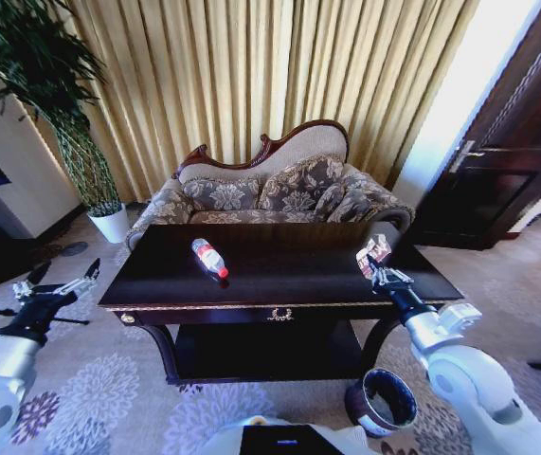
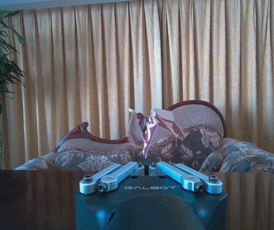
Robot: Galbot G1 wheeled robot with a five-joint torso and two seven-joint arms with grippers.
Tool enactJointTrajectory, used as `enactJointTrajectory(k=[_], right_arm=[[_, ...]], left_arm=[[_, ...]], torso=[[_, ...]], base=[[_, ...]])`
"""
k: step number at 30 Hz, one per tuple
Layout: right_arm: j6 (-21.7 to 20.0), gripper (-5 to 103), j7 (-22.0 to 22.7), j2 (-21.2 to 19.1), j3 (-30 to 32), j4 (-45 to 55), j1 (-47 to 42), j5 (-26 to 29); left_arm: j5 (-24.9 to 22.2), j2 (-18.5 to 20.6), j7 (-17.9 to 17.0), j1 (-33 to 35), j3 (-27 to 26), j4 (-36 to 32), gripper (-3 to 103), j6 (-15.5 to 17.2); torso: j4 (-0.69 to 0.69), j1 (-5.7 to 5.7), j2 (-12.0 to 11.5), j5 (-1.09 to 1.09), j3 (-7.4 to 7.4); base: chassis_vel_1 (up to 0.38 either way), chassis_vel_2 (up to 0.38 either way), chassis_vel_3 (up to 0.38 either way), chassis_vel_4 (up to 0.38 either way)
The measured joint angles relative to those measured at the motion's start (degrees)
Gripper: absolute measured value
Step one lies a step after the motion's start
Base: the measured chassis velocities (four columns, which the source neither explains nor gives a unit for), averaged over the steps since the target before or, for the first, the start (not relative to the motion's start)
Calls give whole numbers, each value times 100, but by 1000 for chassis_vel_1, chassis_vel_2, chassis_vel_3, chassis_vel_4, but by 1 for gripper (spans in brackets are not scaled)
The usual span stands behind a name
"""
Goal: Move to the front of the table and place the trash on the table into the trash bin.
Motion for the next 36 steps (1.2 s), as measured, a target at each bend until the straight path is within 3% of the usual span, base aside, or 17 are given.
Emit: enactJointTrajectory(k=[29,36], right_arm=[[-21,0,17,60,-180,-39,6,-163],[-40,0,13,81,-400,-663,144,-293]], left_arm=[[-12,-64,53,-5,26,72,100,-129],[-15,-86,66,14,20,77,100,-193]], torso=[[0,-1,0,0,0],[-1,-5,3,0,-2]], base=[[110,-108,-111,109],[105,-104,-106,96]])
